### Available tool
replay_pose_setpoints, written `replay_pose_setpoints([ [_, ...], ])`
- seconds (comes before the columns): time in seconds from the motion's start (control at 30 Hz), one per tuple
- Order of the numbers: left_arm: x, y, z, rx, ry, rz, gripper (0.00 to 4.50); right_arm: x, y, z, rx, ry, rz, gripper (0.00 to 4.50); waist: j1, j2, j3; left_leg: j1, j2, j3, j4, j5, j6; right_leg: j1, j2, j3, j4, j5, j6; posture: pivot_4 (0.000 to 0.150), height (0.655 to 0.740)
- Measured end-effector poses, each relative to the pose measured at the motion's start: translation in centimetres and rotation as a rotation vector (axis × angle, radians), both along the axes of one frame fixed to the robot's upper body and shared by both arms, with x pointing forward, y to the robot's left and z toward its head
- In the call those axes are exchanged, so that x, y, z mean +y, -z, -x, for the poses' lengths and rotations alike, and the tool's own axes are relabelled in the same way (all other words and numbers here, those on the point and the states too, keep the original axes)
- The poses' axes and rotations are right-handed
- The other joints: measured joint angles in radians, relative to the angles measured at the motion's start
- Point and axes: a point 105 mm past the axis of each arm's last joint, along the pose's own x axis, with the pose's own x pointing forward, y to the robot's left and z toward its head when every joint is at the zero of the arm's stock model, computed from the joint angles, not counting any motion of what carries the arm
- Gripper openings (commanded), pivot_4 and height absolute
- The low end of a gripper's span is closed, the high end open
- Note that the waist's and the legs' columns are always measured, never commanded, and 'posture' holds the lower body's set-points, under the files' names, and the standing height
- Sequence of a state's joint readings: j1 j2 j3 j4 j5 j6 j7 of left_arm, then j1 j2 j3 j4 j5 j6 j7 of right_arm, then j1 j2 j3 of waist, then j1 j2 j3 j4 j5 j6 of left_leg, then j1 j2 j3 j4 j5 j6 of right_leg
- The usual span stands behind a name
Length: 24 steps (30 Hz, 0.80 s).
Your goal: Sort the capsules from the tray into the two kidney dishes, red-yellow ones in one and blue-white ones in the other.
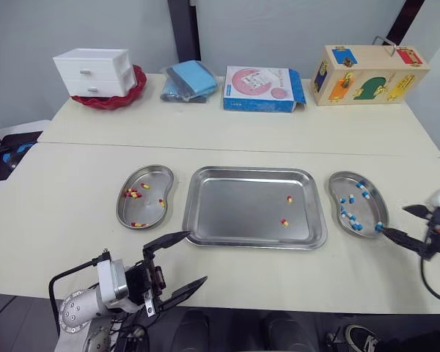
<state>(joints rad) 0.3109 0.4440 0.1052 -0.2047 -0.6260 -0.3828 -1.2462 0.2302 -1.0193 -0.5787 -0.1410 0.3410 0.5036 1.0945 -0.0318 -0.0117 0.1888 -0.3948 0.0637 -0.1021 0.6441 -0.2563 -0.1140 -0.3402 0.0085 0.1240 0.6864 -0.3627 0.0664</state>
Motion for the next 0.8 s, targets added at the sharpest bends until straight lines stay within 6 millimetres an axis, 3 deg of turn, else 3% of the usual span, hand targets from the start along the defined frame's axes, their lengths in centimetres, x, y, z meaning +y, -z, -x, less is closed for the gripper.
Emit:
replay_pose_setpoints([
  [0.33,1.2,0.6,1.0,0.017,-0.06,-0.021,4.5,-2.8,0.3,1.7,0.054,-0.072,-0.005,4.48,-0.012,0.0,0.0,0.003,0.0,0.001,-0.001,0.0,0.0,0.005,0.0,0.001,-0.004,0.0,0.001,0.15,0.74],
  [0.8,1.8,-0.1,0.1,0.015,-0.147,-0.021,4.5,-1.7,0.8,1.8,0.032,-0.125,-0.032,4.48,-0.009,0.0,0.0,0.003,0.0,0.0,-0.001,0.0,0.0,0.005,0.0,0.001,-0.004,0.0,0.001,0.15,0.74],
])
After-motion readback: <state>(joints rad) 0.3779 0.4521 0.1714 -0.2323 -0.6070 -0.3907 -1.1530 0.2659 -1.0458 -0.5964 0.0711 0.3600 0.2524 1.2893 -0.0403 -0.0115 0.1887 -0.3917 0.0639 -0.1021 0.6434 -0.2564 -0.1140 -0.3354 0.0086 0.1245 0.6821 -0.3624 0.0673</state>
